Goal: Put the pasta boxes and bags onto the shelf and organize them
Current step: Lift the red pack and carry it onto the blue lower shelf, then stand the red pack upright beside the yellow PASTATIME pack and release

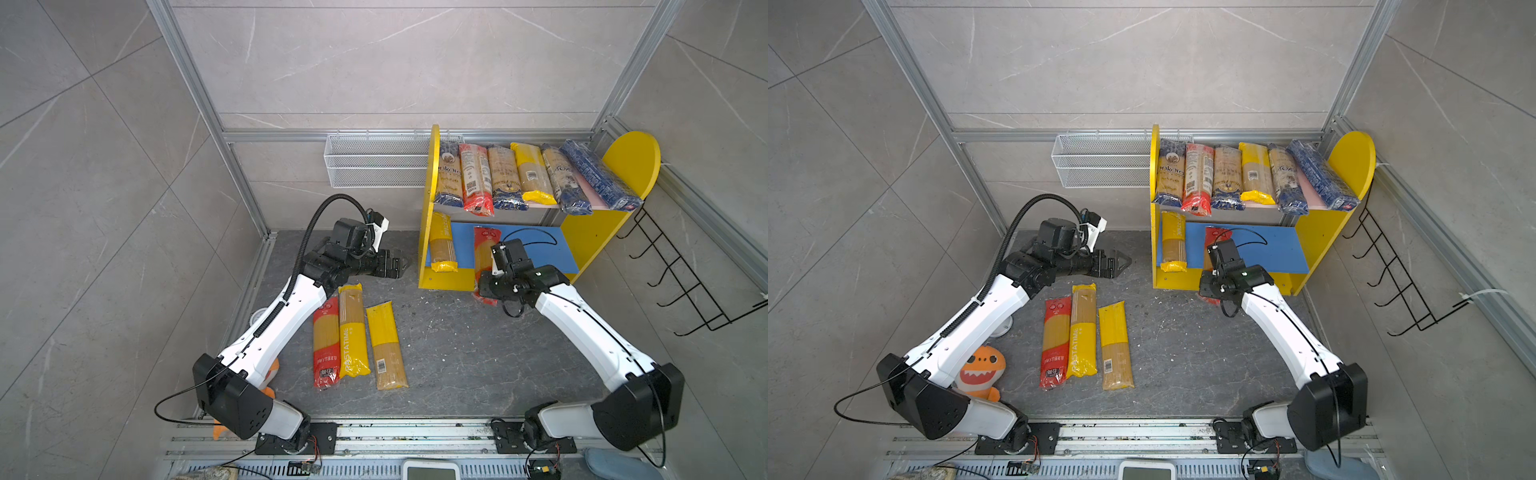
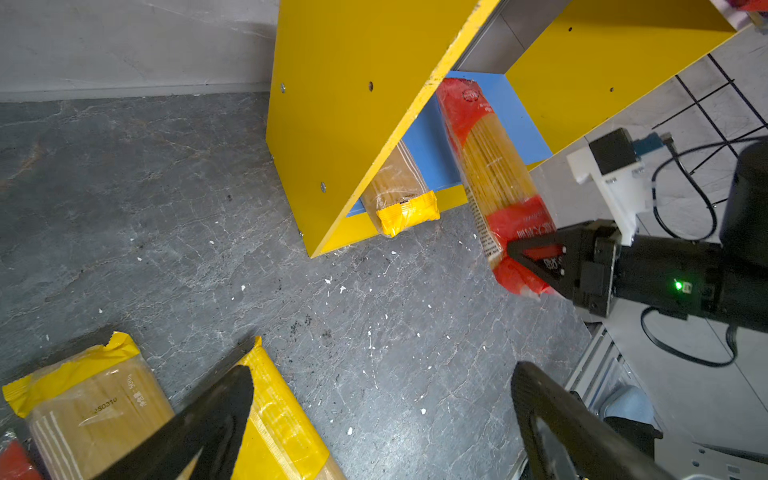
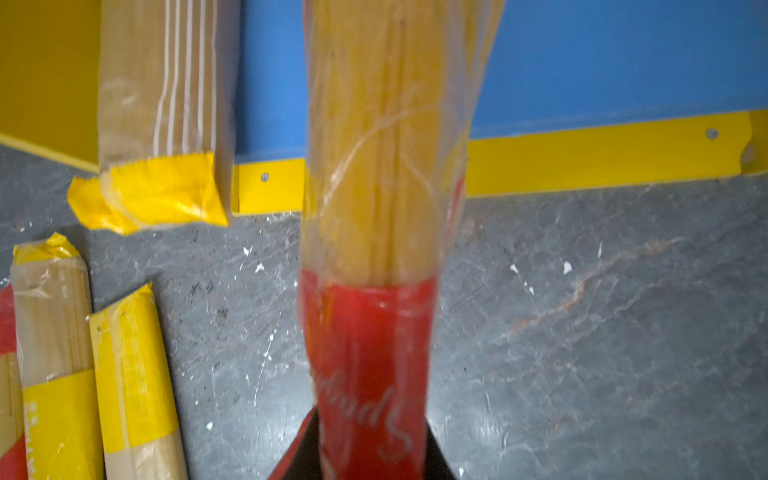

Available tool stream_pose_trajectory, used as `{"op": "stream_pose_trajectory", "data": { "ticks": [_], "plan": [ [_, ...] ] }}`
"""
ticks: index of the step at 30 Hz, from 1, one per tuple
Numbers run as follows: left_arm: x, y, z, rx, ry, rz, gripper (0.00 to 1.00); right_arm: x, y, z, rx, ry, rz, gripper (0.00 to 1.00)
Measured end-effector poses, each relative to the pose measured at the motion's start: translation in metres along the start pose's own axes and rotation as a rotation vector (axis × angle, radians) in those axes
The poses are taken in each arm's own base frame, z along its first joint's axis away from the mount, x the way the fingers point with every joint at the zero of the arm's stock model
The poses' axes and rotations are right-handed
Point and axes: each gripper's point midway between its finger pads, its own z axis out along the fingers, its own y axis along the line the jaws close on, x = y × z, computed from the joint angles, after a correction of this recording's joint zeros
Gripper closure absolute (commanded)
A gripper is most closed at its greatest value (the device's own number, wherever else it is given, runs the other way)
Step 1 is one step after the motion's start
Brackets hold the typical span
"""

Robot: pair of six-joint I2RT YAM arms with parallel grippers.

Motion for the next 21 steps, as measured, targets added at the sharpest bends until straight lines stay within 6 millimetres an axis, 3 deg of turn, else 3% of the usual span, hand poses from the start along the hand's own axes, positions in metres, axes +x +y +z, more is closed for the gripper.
{"op": "stream_pose_trajectory", "data": {
  "ticks": [5,11,14,18,21],
  "plan": [
    [-0.006,0.012,-0.004,-0.022,-0.011,-0.01,0.0,-0.034,0.006,0.024,-0.032,-0.028,-0.009,1.0],
    [-0.012,0.026,-0.008,-0.048,-0.028,-0.024,0.0,-0.053,0.012,0.057,-0.057,-0.008,-0.014,1.0],
    [-0.014,0.031,-0.01,-0.058,-0.034,-0.031,0.0,-0.064,0.018,0.061,-0.078,-0.019,-0.018,1.0],
    [-0.015,0.037,-0.012,-0.068,-0.04,-0.038,0.0,-0.067,0.022,0.066,-0.095,-0.017,-0.021,0.71],
    [-0.016,0.039,-0.012,-0.072,-0.042,-0.041,0.0,-0.071,0.024,0.068,-0.101,-0.031,-0.025,0.55]
  ]
}}
